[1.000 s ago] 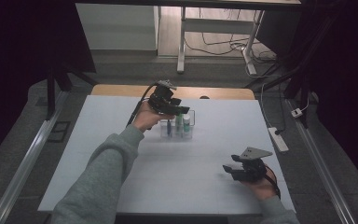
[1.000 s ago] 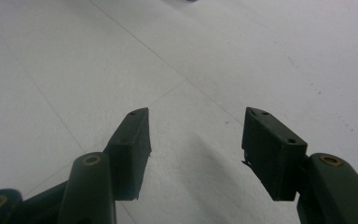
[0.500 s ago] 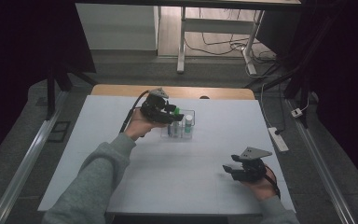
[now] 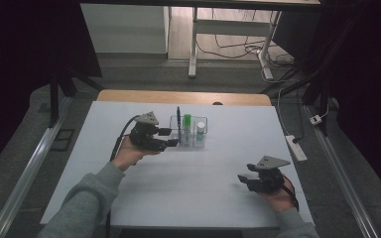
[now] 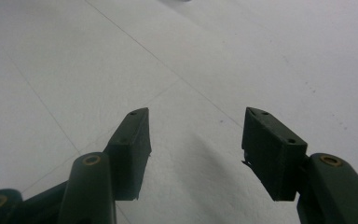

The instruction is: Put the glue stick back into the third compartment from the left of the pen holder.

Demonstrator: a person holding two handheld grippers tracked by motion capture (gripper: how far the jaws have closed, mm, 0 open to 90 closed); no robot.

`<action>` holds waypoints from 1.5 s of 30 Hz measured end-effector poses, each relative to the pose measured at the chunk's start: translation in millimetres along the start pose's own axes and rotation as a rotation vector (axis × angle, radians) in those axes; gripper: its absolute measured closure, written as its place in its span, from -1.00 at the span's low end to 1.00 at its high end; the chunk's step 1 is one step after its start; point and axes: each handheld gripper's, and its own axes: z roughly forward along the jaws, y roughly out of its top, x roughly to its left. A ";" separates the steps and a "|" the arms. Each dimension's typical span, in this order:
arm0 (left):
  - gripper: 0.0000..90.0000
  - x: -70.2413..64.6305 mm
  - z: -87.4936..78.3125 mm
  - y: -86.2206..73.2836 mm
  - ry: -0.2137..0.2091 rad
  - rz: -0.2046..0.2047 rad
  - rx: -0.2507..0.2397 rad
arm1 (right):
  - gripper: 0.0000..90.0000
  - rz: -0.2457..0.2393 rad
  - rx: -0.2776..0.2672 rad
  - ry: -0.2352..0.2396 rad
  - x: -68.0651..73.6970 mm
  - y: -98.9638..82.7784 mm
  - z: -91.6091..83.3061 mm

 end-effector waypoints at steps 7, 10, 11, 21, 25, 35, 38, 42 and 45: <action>-0.10 -3.7 -19.7 -26.9 0.039 -0.026 -0.021 | -0.07 0.003 -0.004 -0.001 -2.1 0.1 -1.6; -0.12 -5.5 -25.7 -37.1 0.057 -0.033 -0.015 | -0.07 0.006 -0.010 0.002 -2.6 -0.4 -1.7; -0.13 -6.4 -27.8 -40.5 0.065 -0.034 -0.013 | -0.08 0.005 -0.009 0.002 -2.9 -0.4 -2.1; -0.17 -17.4 -43.9 -74.0 0.131 -0.031 0.018 | -0.08 0.011 -0.015 -0.001 -5.4 -2.1 -5.5; -0.19 -22.0 -51.0 -87.8 0.138 -0.045 0.016 | -0.08 0.018 -0.021 -0.004 -6.2 -3.2 -7.5; -0.21 -25.1 -59.1 -115.1 0.162 -0.083 0.023 | -0.09 0.023 -0.022 -0.006 -8.9 -6.0 -10.3; -0.22 -27.1 -56.4 -118.0 0.175 -0.062 0.045 | -0.09 0.017 -0.023 -0.004 -8.8 -5.9 -10.9; -0.22 -27.5 -55.7 -118.0 0.181 -0.057 0.047 | -0.09 0.009 -0.024 0.000 -8.7 -5.7 -11.5; -0.22 -26.6 -55.8 -119.0 0.185 -0.062 0.046 | -0.08 0.008 -0.024 0.002 -8.5 -5.9 -11.5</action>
